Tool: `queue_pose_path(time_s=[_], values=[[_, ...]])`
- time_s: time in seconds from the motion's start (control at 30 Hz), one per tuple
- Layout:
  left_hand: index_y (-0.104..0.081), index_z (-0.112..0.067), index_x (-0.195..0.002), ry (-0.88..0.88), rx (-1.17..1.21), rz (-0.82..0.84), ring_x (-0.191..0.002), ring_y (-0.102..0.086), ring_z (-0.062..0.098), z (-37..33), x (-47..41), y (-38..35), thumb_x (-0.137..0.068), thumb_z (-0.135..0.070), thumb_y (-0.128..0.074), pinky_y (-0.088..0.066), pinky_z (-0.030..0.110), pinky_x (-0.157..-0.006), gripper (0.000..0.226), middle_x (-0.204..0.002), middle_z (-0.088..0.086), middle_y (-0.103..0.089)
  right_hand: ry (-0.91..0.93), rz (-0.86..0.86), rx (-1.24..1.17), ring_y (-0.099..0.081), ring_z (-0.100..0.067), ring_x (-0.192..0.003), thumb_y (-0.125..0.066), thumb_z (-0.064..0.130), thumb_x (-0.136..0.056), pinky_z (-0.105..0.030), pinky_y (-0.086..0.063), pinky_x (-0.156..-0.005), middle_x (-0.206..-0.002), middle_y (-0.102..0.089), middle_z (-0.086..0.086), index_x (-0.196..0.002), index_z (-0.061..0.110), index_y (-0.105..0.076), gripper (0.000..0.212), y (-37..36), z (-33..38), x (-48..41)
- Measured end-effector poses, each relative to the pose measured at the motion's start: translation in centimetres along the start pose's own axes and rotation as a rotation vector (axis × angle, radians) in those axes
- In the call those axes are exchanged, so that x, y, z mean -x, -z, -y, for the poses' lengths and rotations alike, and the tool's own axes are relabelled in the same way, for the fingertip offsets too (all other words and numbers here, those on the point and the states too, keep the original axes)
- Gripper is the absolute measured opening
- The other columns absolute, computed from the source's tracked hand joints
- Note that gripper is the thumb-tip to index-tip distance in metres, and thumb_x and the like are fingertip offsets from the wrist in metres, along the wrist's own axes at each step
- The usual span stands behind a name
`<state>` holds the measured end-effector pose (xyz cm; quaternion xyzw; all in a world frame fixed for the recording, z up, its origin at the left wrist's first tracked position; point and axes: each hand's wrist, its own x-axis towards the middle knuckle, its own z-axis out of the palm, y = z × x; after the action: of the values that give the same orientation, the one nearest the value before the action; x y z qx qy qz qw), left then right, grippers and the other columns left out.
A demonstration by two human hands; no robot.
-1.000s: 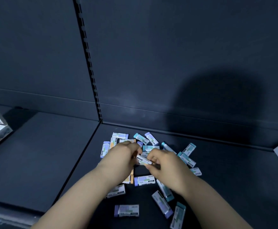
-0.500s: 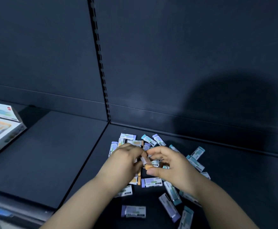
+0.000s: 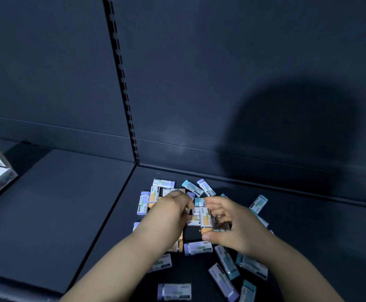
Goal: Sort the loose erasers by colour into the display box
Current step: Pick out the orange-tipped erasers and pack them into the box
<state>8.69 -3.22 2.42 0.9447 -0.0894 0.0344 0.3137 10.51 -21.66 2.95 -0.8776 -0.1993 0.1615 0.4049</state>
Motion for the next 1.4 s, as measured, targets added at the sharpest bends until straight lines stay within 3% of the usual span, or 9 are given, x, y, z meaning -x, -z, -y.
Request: queue_pose_path(time_s=[0.13, 0.33, 0.4, 0.47, 0.57, 0.8, 1.13, 1.27, 1.4], values=[[-0.061, -0.018, -0.106, 0.031, -0.288, 0.255, -0.106, -0.052, 0.020, 0.1, -1.1, -0.8, -0.090, -0.023, -0.055, -0.042, 0.025, -0.085, 0.018, -0.113, 0.000, -0.052, 0.004, -0.041, 0.221, -0.044, 0.013, -0.092, -0.078, 0.039, -0.069, -0.004, -0.031, -0.081, -0.123, -0.046, 0.018, -0.134, 0.036, -0.039, 0.076, 0.2, -0.7, -0.1], [-0.054, -0.013, -0.116, -0.062, -0.552, 0.299, -0.115, -0.044, 0.024, -0.2, -1.8, -2.0, -0.091, -0.019, -0.052, -0.035, 0.030, -0.091, 0.026, -0.120, 0.006, -0.049, 0.010, -0.013, 0.403, -0.027, 0.004, -0.128, -0.067, 0.041, -0.080, -0.002, -0.013, -0.100, -0.142, -0.031, 0.016, -0.139, 0.029, -0.035, 0.069, 0.1, -1.8, 0.4], [-0.059, -0.010, -0.111, -0.123, -0.639, 0.327, -0.109, -0.051, 0.026, -0.3, -2.1, -2.3, -0.083, -0.015, -0.062, -0.042, 0.031, -0.087, 0.028, -0.114, 0.010, -0.055, -0.003, 0.003, 0.428, -0.024, 0.001, -0.131, -0.065, 0.042, -0.082, -0.006, -0.013, -0.102, -0.143, -0.029, 0.016, -0.141, 0.029, -0.032, 0.069, 0.2, -1.9, 0.6], [-0.069, -0.010, -0.087, -0.129, -0.631, 0.343, -0.083, -0.062, 0.027, -0.8, -2.4, -2.0, -0.059, -0.021, -0.083, -0.050, 0.028, -0.069, 0.033, -0.089, 0.011, -0.064, 0.001, 0.010, 0.460, -0.023, 0.000, -0.132, -0.063, 0.044, -0.083, -0.006, -0.013, -0.103, -0.144, -0.028, 0.015, -0.142, 0.029, -0.030, 0.070, 0.4, -1.8, 0.6], [-0.059, -0.011, -0.113, -0.102, -0.651, 0.358, -0.106, -0.054, 0.028, -0.5, -2.3, -2.1, -0.089, -0.019, -0.056, -0.042, 0.033, -0.087, 0.025, -0.113, 0.010, -0.056, 0.021, 0.019, 0.517, -0.022, -0.003, -0.133, -0.060, 0.046, -0.084, -0.008, -0.014, -0.103, -0.146, -0.028, 0.013, -0.143, 0.028, -0.028, 0.069, 0.6, -1.6, 0.5], [-0.055, -0.012, -0.115, -0.024, -0.466, 0.453, -0.099, -0.057, 0.028, 0.3, -2.6, -1.7, -0.096, -0.012, -0.045, -0.045, 0.031, -0.082, 0.023, -0.110, 0.011, -0.058, 0.027, 0.047, 0.558, -0.022, -0.006, -0.134, -0.059, 0.050, -0.083, -0.018, -0.020, -0.109, -0.147, -0.028, 0.011, -0.144, 0.029, -0.025, 0.073, 0.8, -1.4, 0.2], [-0.033, -0.022, -0.143, -0.019, -0.115, 0.260, -0.114, -0.050, 0.022, -0.9, -1.2, -1.1, -0.099, -0.026, -0.038, -0.039, 0.024, -0.089, 0.045, -0.128, 0.006, -0.052, 0.036, -0.019, 0.500, -0.025, -0.004, -0.131, -0.062, 0.049, -0.081, -0.015, -0.020, -0.107, -0.143, -0.033, 0.013, -0.142, 0.029, -0.029, 0.073, 0.5, -1.8, 1.1], [-0.059, -0.021, -0.116, -0.120, -0.038, 0.211, -0.093, -0.056, 0.018, -1.0, -0.5, -1.7, -0.090, -0.016, -0.050, -0.043, 0.023, -0.081, 0.028, -0.108, 0.002, -0.054, 0.026, -0.050, 0.462, -0.026, 0.000, -0.129, -0.065, 0.050, -0.078, -0.012, -0.021, -0.106, -0.140, -0.033, 0.016, -0.142, 0.031, -0.030, 0.076, 0.4, -2.0, 2.0], [-0.066, -0.023, -0.096, -0.275, -0.018, 0.321, -0.094, -0.060, 0.016, -0.6, 0.4, -2.6, -0.075, -0.007, -0.049, -0.041, 0.015, -0.083, 0.031, -0.103, -0.001, -0.059, 0.022, -0.050, 0.415, -0.025, 0.003, -0.128, -0.065, 0.048, -0.079, -0.006, -0.016, -0.102, -0.139, -0.032, 0.018, -0.141, 0.033, -0.030, 0.073, 0.5, -2.0, 3.5]])
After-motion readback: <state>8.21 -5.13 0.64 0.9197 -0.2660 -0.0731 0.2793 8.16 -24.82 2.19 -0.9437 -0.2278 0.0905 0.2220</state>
